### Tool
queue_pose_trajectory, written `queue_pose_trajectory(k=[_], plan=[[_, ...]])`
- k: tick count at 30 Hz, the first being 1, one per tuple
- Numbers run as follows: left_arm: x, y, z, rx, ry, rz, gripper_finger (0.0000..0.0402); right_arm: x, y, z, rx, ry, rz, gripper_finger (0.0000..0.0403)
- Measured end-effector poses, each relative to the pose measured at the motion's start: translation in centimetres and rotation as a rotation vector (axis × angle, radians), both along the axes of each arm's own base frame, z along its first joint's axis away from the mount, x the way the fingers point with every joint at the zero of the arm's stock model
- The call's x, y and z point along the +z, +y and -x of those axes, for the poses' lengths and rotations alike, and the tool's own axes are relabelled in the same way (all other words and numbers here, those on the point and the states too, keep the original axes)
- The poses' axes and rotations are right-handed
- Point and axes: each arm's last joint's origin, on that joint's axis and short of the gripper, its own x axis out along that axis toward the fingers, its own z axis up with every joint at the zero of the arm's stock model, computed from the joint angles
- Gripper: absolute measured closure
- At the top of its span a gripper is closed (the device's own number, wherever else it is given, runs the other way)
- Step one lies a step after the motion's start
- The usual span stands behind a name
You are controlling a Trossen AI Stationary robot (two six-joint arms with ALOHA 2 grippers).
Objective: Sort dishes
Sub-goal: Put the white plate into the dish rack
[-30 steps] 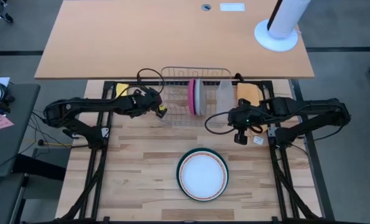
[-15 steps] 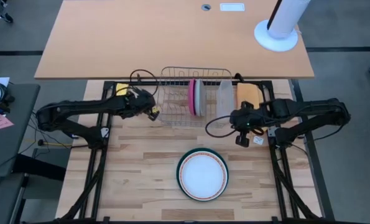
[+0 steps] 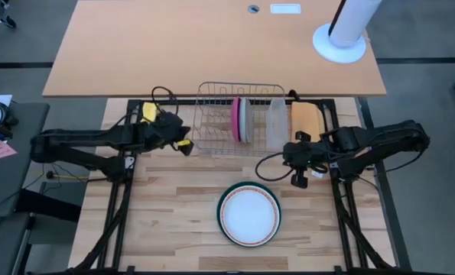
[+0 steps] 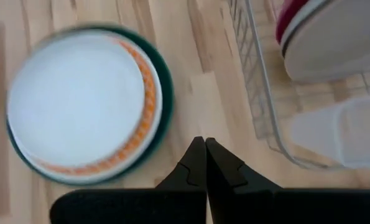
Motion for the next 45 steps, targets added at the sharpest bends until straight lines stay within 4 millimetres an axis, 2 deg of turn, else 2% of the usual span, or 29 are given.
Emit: queue_pose_trajectory(k=[5, 9, 14, 19, 22, 31, 41, 45], plan=[[0.0, -1.9, -0.5, -0.135, -0.018, 0.033, 0.0401, -1.6, 0.9, -0.7, -0.02, -0.062, -0.027, 0.0401], [0.0, -3.1, -0.5, -0.191, -0.018, 0.037, 0.0401, -3.7, 1.9, -0.3, -0.042, -0.012, -0.06, 0.0388], [0.1, -4.2, -0.5, -0.235, -0.025, 0.048, 0.0401, -5.8, 3.2, 0.3, -0.161, 0.017, -0.164, 0.037], [0.1, -4.9, -0.5, -0.243, -0.047, 0.081, 0.0401, -10.8, 6.9, 1.3, -0.2, -0.054, -0.214, 0.0354], [0.1, -5.3, -0.5, -0.244, -0.063, 0.1, 0.0401, -12.6, 8.4, 1.5, -0.205, -0.107, -0.256, 0.0351], [0.3, -6.4, -0.4, -0.227, -0.105, 0.127, 0.0401, -13.3, 9.1, 0.9, -0.311, -0.164, -0.297, 0.035], [0.3, -7.7, -0.2, -0.265, -0.108, 0.128, 0.0401, -16.2, 9.9, -1.3, -0.361, -0.09, -0.316, 0.035], [0.3, -8.1, -0.1, -0.28, -0.109, 0.129, 0.0401, -16.5, 10.6, -2.3, -0.339, -0.079, -0.332, 0.035]])
